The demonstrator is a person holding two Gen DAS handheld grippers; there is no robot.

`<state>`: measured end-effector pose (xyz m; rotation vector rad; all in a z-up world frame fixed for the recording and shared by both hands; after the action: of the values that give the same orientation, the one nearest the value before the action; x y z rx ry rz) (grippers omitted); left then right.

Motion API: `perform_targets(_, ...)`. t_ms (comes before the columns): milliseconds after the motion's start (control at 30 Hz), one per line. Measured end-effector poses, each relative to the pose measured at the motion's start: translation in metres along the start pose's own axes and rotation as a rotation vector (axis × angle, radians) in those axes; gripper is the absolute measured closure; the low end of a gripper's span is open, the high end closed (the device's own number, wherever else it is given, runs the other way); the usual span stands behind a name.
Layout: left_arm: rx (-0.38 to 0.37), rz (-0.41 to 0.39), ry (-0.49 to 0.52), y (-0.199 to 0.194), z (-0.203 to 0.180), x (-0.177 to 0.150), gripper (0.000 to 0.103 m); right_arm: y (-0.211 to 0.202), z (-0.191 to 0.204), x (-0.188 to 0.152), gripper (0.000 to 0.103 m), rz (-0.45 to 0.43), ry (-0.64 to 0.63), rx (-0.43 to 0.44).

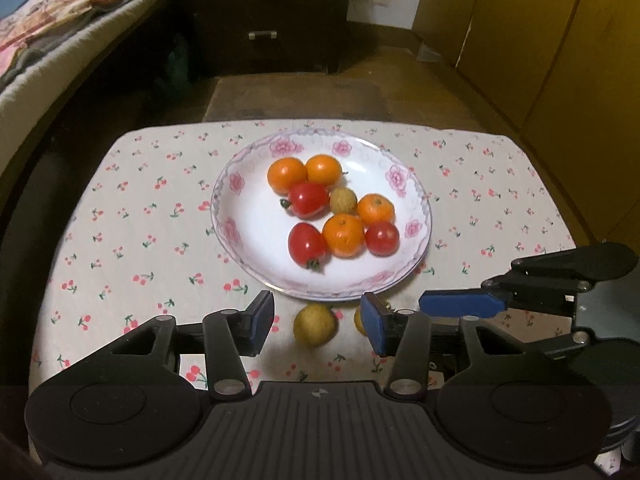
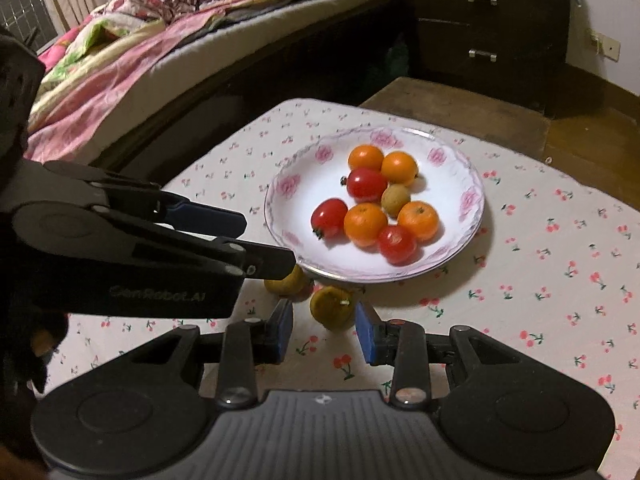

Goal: Organize fruits
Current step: 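Withdraw both tools from the bowl toward the two brown fruits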

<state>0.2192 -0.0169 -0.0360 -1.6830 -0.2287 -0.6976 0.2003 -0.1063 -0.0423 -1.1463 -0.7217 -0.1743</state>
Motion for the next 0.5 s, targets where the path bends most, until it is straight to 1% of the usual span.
perform_targets(200,-0.001,0.007,-0.016,-0.003,0.010,-0.005,0.043,0.017,0.004,0.002,0.061,0.020,-0.014,0.008)
perform_targets(400,-0.005,0.019,-0.020,-0.001,0.016,-0.008,0.043,0.027,0.004,0.006,0.059,0.006,-0.047,-0.022)
perform_targets(500,-0.012,0.020,-0.031,-0.001,0.019,-0.008,0.043,0.030,-0.003,0.007,0.059,0.012,-0.026,-0.036)
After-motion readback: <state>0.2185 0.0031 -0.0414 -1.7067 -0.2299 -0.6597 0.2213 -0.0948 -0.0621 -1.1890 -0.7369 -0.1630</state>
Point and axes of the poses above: each gripper's, at about its wrist camera, not at the fingertips, and y roughly the way its jaws point, z to its left, x to its top, the point moved 7 cm from there along y, roughly the way its jaws point
